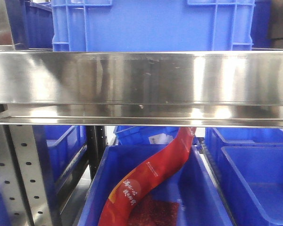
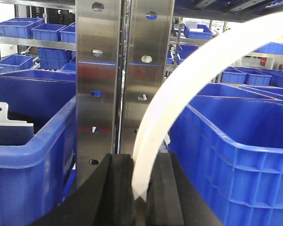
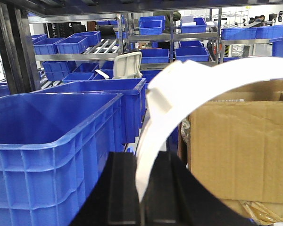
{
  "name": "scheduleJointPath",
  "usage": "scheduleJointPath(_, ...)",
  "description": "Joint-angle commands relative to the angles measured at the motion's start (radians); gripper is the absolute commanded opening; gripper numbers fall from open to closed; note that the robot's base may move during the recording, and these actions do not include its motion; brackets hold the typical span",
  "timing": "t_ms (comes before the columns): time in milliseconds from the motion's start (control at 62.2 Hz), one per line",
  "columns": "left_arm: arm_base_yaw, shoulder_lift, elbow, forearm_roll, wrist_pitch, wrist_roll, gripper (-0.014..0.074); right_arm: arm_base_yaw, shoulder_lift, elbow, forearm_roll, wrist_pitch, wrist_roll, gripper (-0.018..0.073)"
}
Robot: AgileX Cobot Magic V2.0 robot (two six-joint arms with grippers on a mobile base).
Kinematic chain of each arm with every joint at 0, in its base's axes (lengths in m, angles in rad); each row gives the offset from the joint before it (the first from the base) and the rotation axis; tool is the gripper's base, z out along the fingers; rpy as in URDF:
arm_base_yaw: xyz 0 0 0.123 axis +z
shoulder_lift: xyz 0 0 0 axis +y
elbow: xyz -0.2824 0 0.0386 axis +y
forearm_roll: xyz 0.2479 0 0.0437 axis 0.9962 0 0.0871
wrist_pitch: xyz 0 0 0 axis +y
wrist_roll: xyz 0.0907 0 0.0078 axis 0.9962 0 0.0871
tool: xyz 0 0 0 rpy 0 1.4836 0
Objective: Grab PVC pipe and place in blue bin
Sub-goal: 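Position the held pipe above a blue bin on the shelf, then open both grippers to drop the pipe into the blue bin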
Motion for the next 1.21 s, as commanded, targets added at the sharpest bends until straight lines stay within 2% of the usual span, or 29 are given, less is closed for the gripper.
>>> scheduleJointPath(0,-0.035,-0.002,-0.001,0.004,-0.029,-0.003,-0.0111,0.001,-0.004,0.002,-0.005,-0.033,-0.002,-0.0162)
scheduleJointPath(129,-0.145,-0.002,-0.001,0.011,-0.029,-0.003,-0.0111,0.001,-0.004,0.002,-0.005,-0.038,-0.002,-0.0162)
scheduleJointPath(225,-0.206,-0.002,-0.001,0.011,-0.04,-0.003,-0.0111,0.001,-0.004,0.0,-0.003,-0.048,-0.002,-0.0162)
scheduleJointPath(370,-0.236,0.021,-0.009,0.006,-0.116,-0.003,-0.0111,0.039,0.003,-0.033,-0.005,-0.067,-0.002,-0.0162)
scheduleJointPath(547,-0.243,0.133,-0.129,0.026,-0.027,-0.003,-0.0111,0.147,0.072,-0.114,-0.113,-0.092,-0.002,-0.0162)
scheduleJointPath(692,-0.249,0.272,-0.273,0.026,-0.003,-0.003,-0.0111,0.233,0.187,-0.201,-0.13,-0.105,-0.002,-0.0162)
scheduleJointPath(821,-0.298,0.4,-0.398,0.048,0.003,-0.003,-0.0111,0.308,0.332,-0.307,-0.13,-0.125,-0.002,-0.0162)
scheduleJointPath(1014,-0.407,0.583,-0.543,0.056,-0.027,-0.003,-0.0111,0.386,0.545,-0.463,-0.13,-0.128,-0.002,-0.0162)
scheduleJointPath(1126,-0.427,0.697,-0.626,0.056,-0.082,-0.003,-0.0111,0.407,0.66,-0.556,-0.13,-0.128,-0.002,-0.0162)
scheduleJointPath(1191,-0.427,0.756,-0.681,0.023,-0.087,-0.003,-0.0111,0.407,0.717,-0.595,-0.13,-0.128,-0.002,-0.0162)
